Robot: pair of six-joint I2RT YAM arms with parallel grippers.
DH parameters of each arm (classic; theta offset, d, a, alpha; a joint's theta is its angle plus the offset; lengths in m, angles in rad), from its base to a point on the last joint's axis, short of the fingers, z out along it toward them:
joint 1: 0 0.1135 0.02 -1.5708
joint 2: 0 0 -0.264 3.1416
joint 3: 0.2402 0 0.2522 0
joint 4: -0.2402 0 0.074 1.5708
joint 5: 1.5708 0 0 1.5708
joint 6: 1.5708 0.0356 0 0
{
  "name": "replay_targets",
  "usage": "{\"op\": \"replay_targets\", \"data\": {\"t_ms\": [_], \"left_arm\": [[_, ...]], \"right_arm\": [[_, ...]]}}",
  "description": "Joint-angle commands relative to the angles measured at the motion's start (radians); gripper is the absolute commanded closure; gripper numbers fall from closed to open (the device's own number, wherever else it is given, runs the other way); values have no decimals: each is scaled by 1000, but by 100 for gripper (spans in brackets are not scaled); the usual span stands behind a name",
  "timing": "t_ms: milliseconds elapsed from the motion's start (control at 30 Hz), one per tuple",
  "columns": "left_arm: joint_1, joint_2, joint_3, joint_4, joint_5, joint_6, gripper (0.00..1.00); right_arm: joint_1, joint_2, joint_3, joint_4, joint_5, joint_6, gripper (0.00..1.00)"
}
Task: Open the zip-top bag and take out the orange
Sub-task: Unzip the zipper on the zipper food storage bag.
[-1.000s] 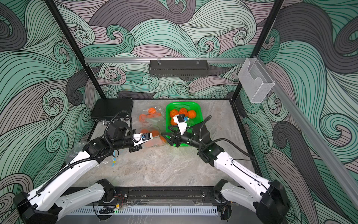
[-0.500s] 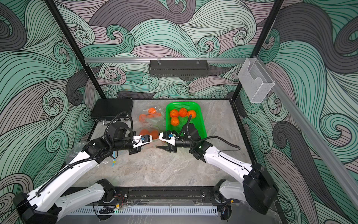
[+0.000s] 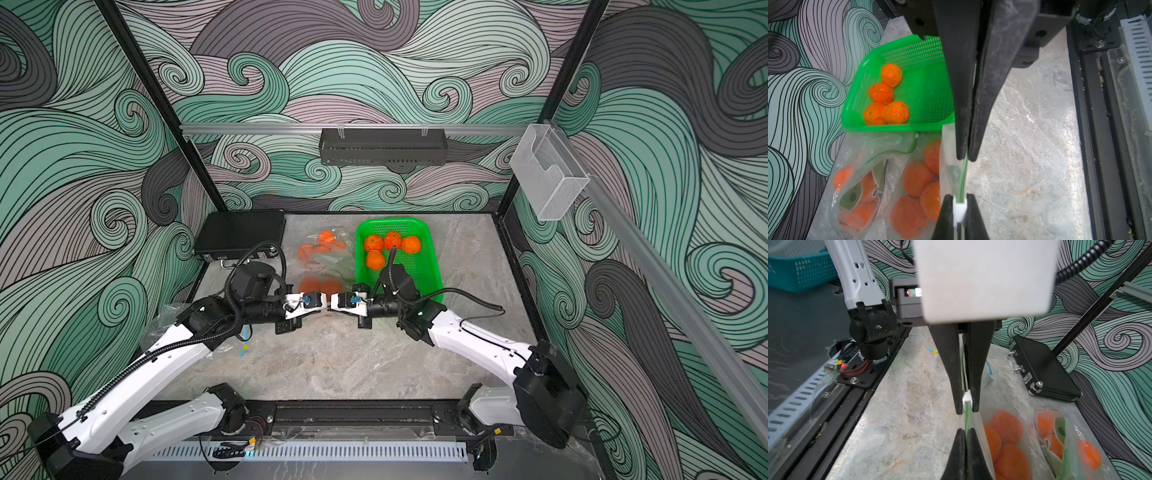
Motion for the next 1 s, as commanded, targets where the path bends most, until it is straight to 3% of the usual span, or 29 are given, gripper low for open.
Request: {"op": "replay_targets", "data": {"t_ms": [0,367,600,967], "left_arm": [[-6,6,50,-35,16,14,100],[-6,23,154,-188,-75,-56,100],[-6,22,217,-316,-191,-82,100],[-6,-30,264,-524,-269,-149,100]], "right_arm": [[-14,-26,27,-8,-4,5,100],[-188,-57,37,32,-32,120,100],[-292,-62,31,51,-60,143,100],[-340,-56,34,71,-60,164,100]]}}
